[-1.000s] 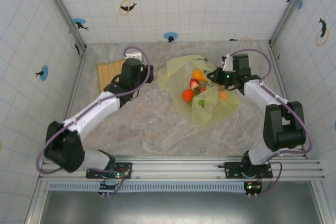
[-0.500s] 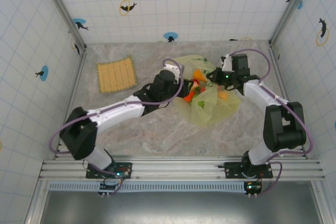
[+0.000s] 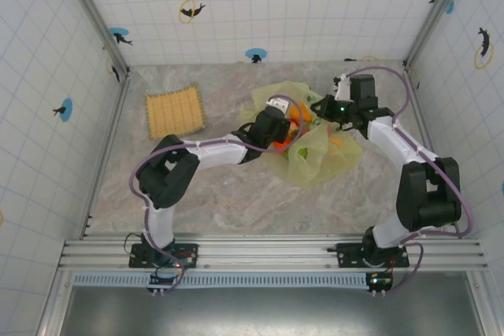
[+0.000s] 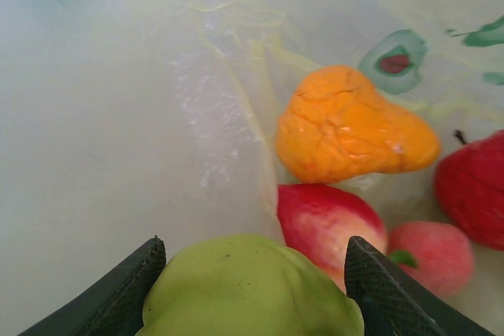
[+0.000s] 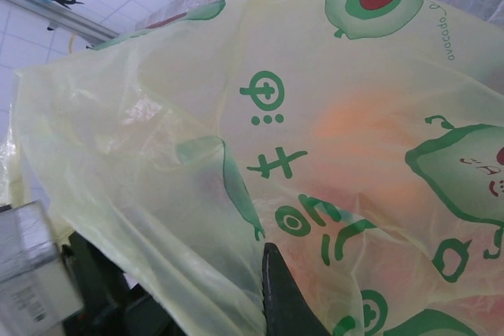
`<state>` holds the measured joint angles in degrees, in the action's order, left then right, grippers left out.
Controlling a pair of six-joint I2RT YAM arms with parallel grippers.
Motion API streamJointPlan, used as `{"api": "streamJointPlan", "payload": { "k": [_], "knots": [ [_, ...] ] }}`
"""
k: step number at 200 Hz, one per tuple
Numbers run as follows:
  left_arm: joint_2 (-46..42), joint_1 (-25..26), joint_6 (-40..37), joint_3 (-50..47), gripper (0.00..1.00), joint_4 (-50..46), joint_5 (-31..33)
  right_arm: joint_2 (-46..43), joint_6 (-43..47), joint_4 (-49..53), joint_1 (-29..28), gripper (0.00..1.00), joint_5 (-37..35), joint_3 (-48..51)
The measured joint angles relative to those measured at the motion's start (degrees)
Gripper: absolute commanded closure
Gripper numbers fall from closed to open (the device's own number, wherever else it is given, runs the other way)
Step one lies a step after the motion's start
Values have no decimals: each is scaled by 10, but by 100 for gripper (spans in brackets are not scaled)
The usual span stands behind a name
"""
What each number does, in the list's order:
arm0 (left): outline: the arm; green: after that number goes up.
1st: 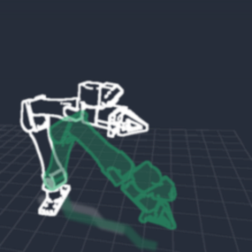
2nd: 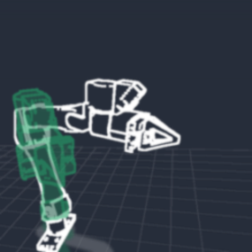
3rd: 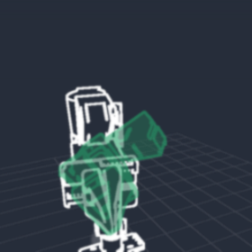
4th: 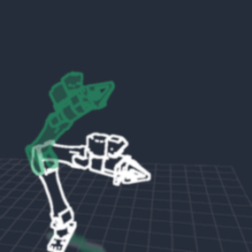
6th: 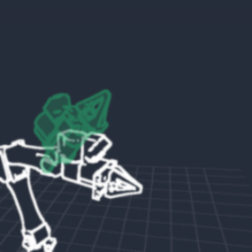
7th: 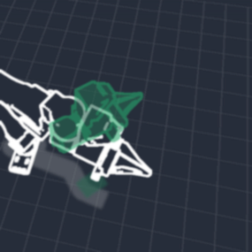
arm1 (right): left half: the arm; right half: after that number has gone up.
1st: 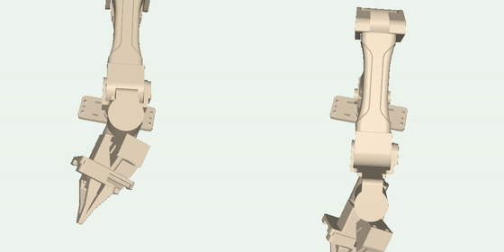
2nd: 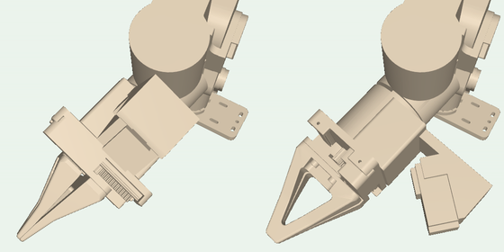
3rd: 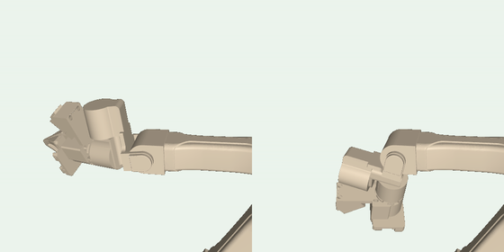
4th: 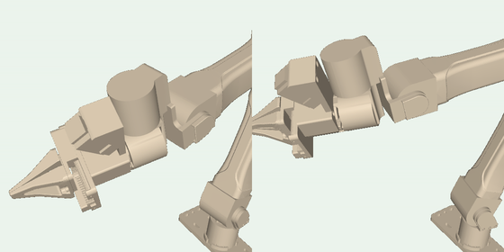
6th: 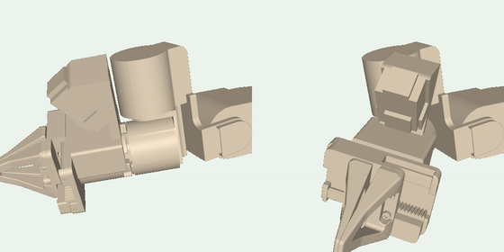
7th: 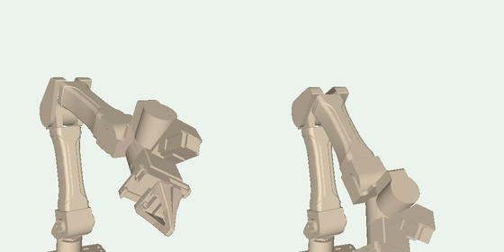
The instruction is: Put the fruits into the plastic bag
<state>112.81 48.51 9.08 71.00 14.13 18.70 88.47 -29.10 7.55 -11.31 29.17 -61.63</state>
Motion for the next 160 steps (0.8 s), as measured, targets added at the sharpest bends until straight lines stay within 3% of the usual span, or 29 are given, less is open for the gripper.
{"api": "streamJointPlan", "payload": {
  "k": [73,160],
  "knots": [
    [40,-3,-31,32,30,39,21,0,-5,0,-4,100,-7,0],
    [13,-3,-30,23,24,24,-23,0,-7,0,-7,100,-9,0]
  ]
}}
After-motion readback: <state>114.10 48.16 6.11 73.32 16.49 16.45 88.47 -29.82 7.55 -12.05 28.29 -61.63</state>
